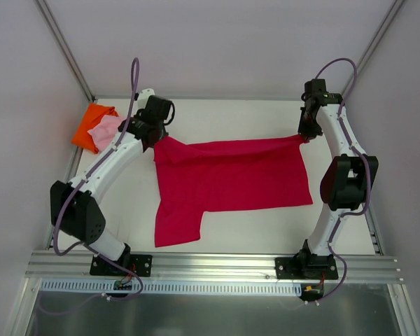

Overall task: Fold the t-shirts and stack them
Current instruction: Fold the flattened tshirt in 1/3 of the way

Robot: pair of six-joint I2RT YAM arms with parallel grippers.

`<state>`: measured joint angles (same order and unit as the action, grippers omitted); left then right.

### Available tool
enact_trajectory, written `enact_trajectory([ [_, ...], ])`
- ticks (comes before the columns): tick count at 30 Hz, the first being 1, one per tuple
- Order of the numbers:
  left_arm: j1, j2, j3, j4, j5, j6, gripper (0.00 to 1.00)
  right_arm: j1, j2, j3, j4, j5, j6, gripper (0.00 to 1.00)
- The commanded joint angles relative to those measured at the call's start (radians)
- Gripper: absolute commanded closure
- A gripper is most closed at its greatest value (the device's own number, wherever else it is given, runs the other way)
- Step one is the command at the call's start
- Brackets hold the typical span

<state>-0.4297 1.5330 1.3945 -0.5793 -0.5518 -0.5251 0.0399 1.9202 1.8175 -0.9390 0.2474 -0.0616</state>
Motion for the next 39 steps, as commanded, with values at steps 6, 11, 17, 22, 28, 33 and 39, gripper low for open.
enact_trajectory([
  [6, 0.023, 0.28, 0.435, 0.009, 0.058, 0.077, 1.0, -0.006, -0.047, 0.003, 0.0, 0.007, -0.003, 0.99],
  [11, 0.032, 0.331, 0.529, 0.012, 0.041, 0.086, 1.0, -0.005, -0.067, -0.026, 0.017, -0.008, -0.006, 0.99],
  [17, 0.062, 0.243, 0.39, 0.099, 0.042, 0.063, 1.0, -0.005, -0.093, -0.083, 0.045, -0.017, -0.003, 0.99],
  [22, 0.062, 0.161, 0.296, 0.125, 0.067, 0.066, 1.0, -0.005, -0.102, -0.109, 0.057, -0.011, -0.004, 0.99],
  [28, 0.072, 0.202, 0.377, 0.078, 0.061, 0.085, 1.0, -0.003, -0.095, -0.1, 0.052, -0.019, -0.004, 0.99],
  [33, 0.071, 0.171, 0.324, 0.027, 0.156, 0.05, 1.0, -0.003, -0.092, -0.098, 0.034, -0.002, -0.014, 0.99],
  [39, 0.071, 0.11, 0.207, -0.031, 0.194, 0.043, 1.0, -0.003, -0.05, -0.022, -0.076, -0.036, -0.021, 0.99],
])
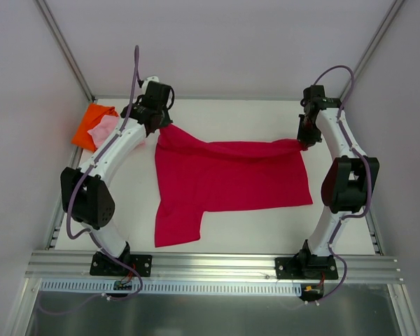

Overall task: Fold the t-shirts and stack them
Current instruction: Fold the flattened tshirt in 1/3 of the way

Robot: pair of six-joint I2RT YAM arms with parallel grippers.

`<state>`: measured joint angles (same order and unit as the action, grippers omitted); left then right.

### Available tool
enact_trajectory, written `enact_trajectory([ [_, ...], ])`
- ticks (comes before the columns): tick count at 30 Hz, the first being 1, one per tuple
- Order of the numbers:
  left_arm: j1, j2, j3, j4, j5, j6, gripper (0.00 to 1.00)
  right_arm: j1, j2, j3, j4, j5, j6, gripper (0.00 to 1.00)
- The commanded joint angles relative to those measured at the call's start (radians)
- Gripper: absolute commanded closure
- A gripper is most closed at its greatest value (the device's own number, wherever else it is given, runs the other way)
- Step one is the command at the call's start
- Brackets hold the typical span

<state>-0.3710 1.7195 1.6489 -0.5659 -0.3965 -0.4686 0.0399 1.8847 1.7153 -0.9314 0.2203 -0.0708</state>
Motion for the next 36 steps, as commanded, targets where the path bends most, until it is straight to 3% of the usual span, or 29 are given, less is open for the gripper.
enact_trajectory([
  [1, 0.012, -0.086, -0.064, -0.042, 0.045, -0.012, 1.0, -0.003, -0.01, 0.086, -0.095, -0.018, -0.006, 0.99],
  [6, 0.014, -0.138, -0.146, -0.042, 0.036, -0.019, 1.0, 0.0, 0.004, 0.067, -0.101, -0.067, 0.016, 0.99],
  [10, 0.02, -0.104, -0.12, -0.009, 0.027, -0.008, 1.0, 0.002, 0.053, 0.124, -0.098, -0.096, 0.032, 0.99],
  [13, 0.023, -0.025, -0.025, 0.041, 0.042, -0.005, 1.0, 0.005, 0.108, 0.203, -0.093, -0.113, 0.035, 0.99],
  [16, 0.026, 0.095, 0.234, 0.017, 0.038, 0.004, 1.0, 0.006, 0.146, 0.246, -0.078, -0.107, 0.031, 0.99],
  [23, 0.055, 0.354, 0.614, -0.084, 0.064, -0.031, 1.0, -0.006, 0.156, 0.247, 0.048, -0.024, -0.004, 0.99],
  [27, 0.075, 0.348, 0.595, -0.083, 0.039, -0.033, 1.0, -0.034, 0.149, 0.271, 0.072, 0.034, -0.03, 0.99],
  [32, 0.122, 0.278, 0.467, -0.046, 0.035, -0.038, 1.0, -0.121, 0.125, 0.279, 0.135, 0.034, -0.006, 0.99],
  [36, 0.133, 0.261, 0.424, -0.048, 0.016, -0.022, 1.0, -0.167, 0.178, 0.389, 0.106, 0.031, -0.007, 0.99],
])
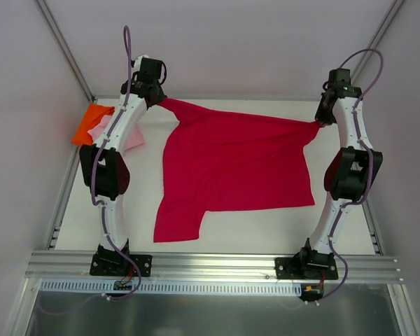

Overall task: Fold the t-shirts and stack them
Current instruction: Fold the flattened tshirt in 1/3 of the way

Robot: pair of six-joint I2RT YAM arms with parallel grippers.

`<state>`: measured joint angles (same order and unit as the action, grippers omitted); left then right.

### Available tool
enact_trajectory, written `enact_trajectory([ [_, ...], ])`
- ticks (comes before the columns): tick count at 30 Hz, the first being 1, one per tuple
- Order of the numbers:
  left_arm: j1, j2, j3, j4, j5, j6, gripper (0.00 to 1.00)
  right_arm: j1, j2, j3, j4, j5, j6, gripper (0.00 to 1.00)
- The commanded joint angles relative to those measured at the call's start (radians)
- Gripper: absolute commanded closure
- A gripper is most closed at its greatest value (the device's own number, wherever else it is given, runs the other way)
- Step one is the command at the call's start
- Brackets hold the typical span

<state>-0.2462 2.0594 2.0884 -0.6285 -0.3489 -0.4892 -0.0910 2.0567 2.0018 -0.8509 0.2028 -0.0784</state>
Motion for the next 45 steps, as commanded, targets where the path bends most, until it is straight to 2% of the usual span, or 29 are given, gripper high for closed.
enact_trajectory([
  [1, 0.013, -0.087, -0.03, 0.015, -0.032, -0.002, 1.0, -0.044, 0.011, 0.116, 0.023, 0.04, 0.006, 0.99],
  [4, 0.018, -0.107, -0.056, 0.026, -0.032, 0.008, 1.0, -0.055, 0.014, 0.114, 0.029, 0.021, 0.005, 0.99],
  [8, 0.019, -0.127, -0.076, 0.024, -0.047, 0.005, 1.0, -0.049, 0.011, 0.074, 0.019, -0.115, 0.005, 0.99],
  [10, 0.018, -0.149, -0.094, 0.026, -0.067, -0.003, 1.0, -0.036, -0.015, 0.034, 0.018, -0.129, 0.002, 0.99],
  [15, 0.021, -0.179, -0.096, -0.014, -0.136, -0.022, 1.0, 0.046, -0.064, -0.118, 0.062, -0.082, -0.026, 0.99],
  [21, 0.019, -0.248, -0.178, -0.019, -0.087, -0.052, 1.0, 0.115, -0.099, -0.218, 0.07, -0.092, -0.029, 0.99],
  [31, -0.024, -0.335, -0.327, -0.046, 0.048, -0.078, 1.0, 0.186, -0.096, -0.176, 0.013, -0.027, -0.04, 0.99],
  [38, -0.074, -0.413, -0.445, -0.05, 0.053, -0.095, 1.0, 0.183, -0.095, -0.13, -0.054, 0.125, -0.026, 0.99],
  [45, -0.073, -0.449, -0.495, -0.071, 0.025, -0.091, 1.0, 0.149, -0.121, -0.195, -0.051, 0.145, -0.023, 0.99],
])
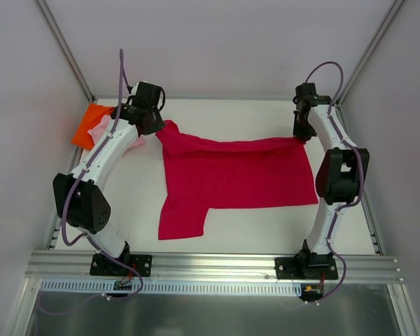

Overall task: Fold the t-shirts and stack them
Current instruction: Fold the flattened tshirt in 1/3 of the way

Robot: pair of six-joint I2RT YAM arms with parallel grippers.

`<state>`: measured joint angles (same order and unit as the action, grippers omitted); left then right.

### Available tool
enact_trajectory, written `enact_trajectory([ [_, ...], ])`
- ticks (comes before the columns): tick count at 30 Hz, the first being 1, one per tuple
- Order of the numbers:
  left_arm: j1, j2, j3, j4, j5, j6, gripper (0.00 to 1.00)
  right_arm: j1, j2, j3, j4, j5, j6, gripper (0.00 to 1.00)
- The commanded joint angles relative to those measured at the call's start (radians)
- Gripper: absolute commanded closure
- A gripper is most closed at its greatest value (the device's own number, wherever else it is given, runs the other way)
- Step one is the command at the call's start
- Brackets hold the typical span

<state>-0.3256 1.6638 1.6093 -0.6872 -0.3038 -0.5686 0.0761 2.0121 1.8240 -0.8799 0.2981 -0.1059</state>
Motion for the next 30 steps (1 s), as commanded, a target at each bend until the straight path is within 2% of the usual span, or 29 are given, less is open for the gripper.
enact_trajectory([
  [1, 0.007, -0.058, -0.022, -0.017, -0.023, -0.013, 1.0, -0.019, -0.082, -0.02, -0.024, 0.049, 0.002, 0.99],
  [12, 0.007, -0.093, -0.126, -0.049, 0.003, -0.05, 1.0, -0.039, -0.119, -0.098, -0.022, 0.015, 0.015, 0.99],
  [30, -0.007, -0.139, -0.253, -0.066, 0.065, -0.089, 1.0, -0.039, -0.088, -0.092, -0.083, -0.027, 0.015, 0.99],
])
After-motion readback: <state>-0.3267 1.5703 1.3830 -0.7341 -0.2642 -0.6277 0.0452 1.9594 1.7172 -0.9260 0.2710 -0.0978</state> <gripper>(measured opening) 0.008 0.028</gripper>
